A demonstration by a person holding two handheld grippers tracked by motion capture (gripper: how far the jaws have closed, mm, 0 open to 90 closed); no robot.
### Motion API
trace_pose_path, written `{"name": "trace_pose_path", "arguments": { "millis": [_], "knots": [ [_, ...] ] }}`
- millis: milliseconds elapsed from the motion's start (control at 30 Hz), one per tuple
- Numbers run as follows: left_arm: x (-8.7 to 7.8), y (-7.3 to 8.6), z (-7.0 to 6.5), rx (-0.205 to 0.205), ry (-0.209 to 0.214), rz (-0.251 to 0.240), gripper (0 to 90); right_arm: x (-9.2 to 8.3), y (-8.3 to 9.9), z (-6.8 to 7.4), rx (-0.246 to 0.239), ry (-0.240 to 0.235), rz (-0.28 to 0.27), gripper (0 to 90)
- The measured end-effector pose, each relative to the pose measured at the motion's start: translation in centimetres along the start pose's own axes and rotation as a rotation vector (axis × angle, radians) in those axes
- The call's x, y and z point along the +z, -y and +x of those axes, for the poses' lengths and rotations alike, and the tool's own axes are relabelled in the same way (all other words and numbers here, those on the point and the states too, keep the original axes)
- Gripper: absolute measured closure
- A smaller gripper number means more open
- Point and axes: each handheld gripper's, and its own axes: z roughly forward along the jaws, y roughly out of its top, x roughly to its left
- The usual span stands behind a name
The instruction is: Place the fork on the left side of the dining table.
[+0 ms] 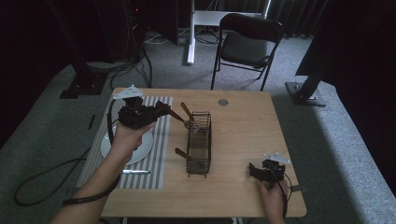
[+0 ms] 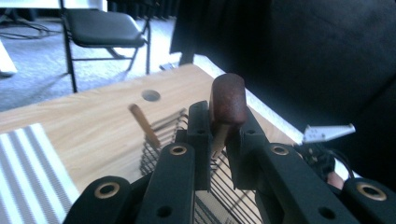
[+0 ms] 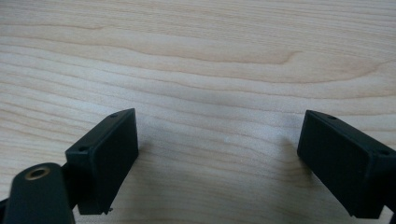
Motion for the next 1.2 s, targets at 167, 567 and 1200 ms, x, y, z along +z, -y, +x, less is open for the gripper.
{"name": "trace_pose_path", "arguments": {
  "millis": [167,567,1200],
  "knots": [
    [-0.7,-0.3,1.0,-0.011,-0.023,-0.015,80.7,0.0,0.0,0.0,0.0,0.0,0.0,12.0],
    [-1.4,0.5,5.7,-0.092,-0.105,-0.042,80.7,0.0,0.0,0.0,-0.001,0.0,0.0,12.0],
    [-1.1,4.2,12.8,-0.222,-0.205,-0.041,80.7,0.0,0.0,0.0,-0.001,0.0,0.0,12.0]
  ]
}}
